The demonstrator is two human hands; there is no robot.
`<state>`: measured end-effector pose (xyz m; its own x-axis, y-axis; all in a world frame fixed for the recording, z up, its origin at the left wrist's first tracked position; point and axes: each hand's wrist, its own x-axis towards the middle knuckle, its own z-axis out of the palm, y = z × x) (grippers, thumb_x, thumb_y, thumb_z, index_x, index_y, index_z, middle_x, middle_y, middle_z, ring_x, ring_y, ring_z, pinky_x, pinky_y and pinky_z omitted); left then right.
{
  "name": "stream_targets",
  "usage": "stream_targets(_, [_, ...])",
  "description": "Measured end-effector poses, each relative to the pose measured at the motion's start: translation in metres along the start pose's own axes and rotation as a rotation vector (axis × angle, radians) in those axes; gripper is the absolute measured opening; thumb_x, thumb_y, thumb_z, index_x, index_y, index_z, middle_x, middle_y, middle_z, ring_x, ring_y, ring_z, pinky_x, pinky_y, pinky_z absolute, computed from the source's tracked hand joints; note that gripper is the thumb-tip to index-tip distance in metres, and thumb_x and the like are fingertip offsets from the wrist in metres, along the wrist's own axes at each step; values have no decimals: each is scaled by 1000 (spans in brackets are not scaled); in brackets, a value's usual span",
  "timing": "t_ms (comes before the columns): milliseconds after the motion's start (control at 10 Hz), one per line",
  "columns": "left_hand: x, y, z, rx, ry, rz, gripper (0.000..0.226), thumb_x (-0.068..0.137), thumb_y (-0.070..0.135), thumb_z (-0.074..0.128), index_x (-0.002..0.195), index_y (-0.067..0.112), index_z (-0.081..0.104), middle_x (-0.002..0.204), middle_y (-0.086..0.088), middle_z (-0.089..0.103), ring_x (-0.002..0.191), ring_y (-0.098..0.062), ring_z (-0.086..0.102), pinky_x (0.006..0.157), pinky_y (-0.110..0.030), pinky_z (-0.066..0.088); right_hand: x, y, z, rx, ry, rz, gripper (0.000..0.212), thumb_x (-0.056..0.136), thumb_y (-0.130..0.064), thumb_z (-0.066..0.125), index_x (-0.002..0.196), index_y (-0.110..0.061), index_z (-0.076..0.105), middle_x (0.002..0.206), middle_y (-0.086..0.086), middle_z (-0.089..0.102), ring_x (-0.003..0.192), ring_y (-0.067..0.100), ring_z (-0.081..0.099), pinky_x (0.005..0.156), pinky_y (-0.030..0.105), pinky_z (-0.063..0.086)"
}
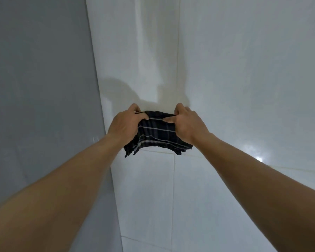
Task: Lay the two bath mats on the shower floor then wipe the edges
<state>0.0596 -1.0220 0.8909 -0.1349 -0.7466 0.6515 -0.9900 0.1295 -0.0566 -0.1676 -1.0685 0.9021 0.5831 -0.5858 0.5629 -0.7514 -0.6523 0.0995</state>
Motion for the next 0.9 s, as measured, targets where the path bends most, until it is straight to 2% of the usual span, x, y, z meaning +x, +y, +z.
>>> stream_targets(100, [5, 3, 15, 139, -36, 4, 41, 98, 20, 55, 136, 36, 58, 125, -6, 50, 70, -27, 50, 73, -30, 42, 2, -1, 16, -124, -4, -15, 55, 98, -9, 44, 147, -36, 45, 114, 8, 40, 100, 29, 44, 88, 38, 41])
stream_targets(200, [-1, 5, 33, 212, -63, -13, 49, 96, 23, 59, 142, 37, 50, 130, -7, 49, 72, -32, 54, 77, -35, 48, -1, 1, 34, -178, 0, -27, 52, 100, -17, 45, 148, -37, 43, 117, 9, 41, 102, 30, 44, 91, 39, 41])
stream_targets(300, [-10, 3, 48, 200, -50, -37, 54, 92, 25, 66, 141, 40, 48, 127, -2, 49, 68, -28, 46, 74, -34, 52, -6, 2, 45, -187, -12, -37, 52, 99, -19, 48, 148, -35, 43, 118, 10, 42, 104, 30, 44, 92, 39, 41])
stream_targets(400, [-21, 6, 56, 135, -71, -30, 52, 89, 23, 68, 136, 38, 51, 121, 0, 54, 70, -27, 51, 74, -33, 49, -13, 0, 53, -187, -29, -29, 52, 95, -20, 55, 145, -32, 45, 119, 8, 43, 104, 27, 45, 91, 37, 41])
stream_targets(500, [-27, 12, 62, 81, -63, 23, 51, 82, 14, 73, 129, 30, 61, 107, -3, 63, 73, -27, 61, 79, -39, 48, -19, -3, 57, -158, -34, -31, 51, 94, -23, 57, 143, -29, 46, 121, 6, 46, 107, 26, 47, 92, 36, 40])
stream_targets(600, [-29, 14, 63, -31, -85, 84, 44, 80, 7, 71, 122, 19, 67, 88, -6, 68, 68, -29, 64, 69, -36, 52, -23, -3, 58, -115, -53, -32, 42, 96, -23, 54, 137, -27, 52, 119, 5, 49, 108, 26, 48, 92, 36, 40])
stream_targets(700, [-34, 18, 54, -131, -87, 0, 39, 82, 1, 58, 119, 14, 61, 68, 0, 60, 57, -25, 57, 57, -30, 44, -29, 0, 59, -70, -86, -17, 32, 95, -22, 55, 126, -26, 62, 115, 4, 52, 105, 26, 50, 90, 35, 43])
stream_targets(800, [-43, 28, 39, -157, -89, -103, 29, 88, 5, 46, 117, 13, 47, 65, 7, 49, 56, -27, 54, 55, -32, 37, -36, 3, 56, -13, -83, -50, 31, 93, -21, 58, 123, -22, 65, 118, 4, 56, 104, 27, 53, 89, 35, 46])
stream_targets(900, [-48, 39, 30, -77, -75, -201, 32, 98, 18, 43, 129, 16, 42, 97, -5, 65, 75, -35, 63, 68, -38, 46, -40, 6, 50, -14, -84, -65, 31, 90, -24, 60, 119, -19, 64, 117, 3, 57, 106, 27, 56, 87, 35, 47])
